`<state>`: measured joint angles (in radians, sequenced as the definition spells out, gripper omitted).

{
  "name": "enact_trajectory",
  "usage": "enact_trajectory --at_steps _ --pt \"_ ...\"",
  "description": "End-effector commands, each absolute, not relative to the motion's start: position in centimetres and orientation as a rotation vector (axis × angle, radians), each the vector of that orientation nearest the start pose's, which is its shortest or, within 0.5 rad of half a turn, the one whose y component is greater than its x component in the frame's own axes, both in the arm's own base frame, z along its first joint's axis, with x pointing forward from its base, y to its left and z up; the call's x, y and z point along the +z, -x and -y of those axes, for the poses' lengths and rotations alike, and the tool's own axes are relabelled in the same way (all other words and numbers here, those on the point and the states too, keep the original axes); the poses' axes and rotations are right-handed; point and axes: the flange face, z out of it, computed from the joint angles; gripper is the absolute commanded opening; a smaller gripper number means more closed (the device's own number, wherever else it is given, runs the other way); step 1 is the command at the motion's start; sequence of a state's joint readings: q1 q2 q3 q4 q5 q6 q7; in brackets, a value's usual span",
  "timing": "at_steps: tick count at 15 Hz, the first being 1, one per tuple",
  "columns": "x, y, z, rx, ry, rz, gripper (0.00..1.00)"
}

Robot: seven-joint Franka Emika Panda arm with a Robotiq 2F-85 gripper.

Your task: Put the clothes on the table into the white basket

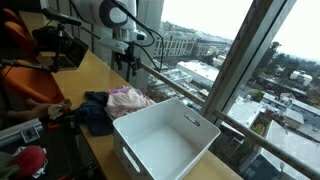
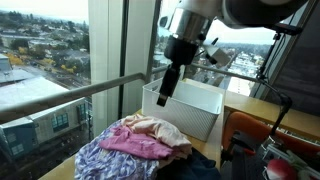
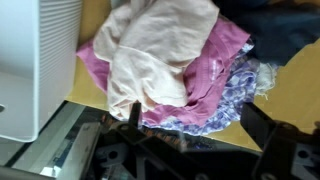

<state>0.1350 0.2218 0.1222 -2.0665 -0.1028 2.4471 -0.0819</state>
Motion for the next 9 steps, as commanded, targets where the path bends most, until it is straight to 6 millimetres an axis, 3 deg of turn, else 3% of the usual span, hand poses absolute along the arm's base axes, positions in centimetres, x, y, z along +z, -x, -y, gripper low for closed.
enact_trajectory --at_steps 1,5,9 --pt "28.5 -61.6 -17.3 -0.227 3.081 0.748 1.00" --pt "23.1 -63.6 -17.3 -0.125 3.099 0.832 1.00" --pt "19.0 -64.7 -17.8 -0.055 3.113 0.923 1.00"
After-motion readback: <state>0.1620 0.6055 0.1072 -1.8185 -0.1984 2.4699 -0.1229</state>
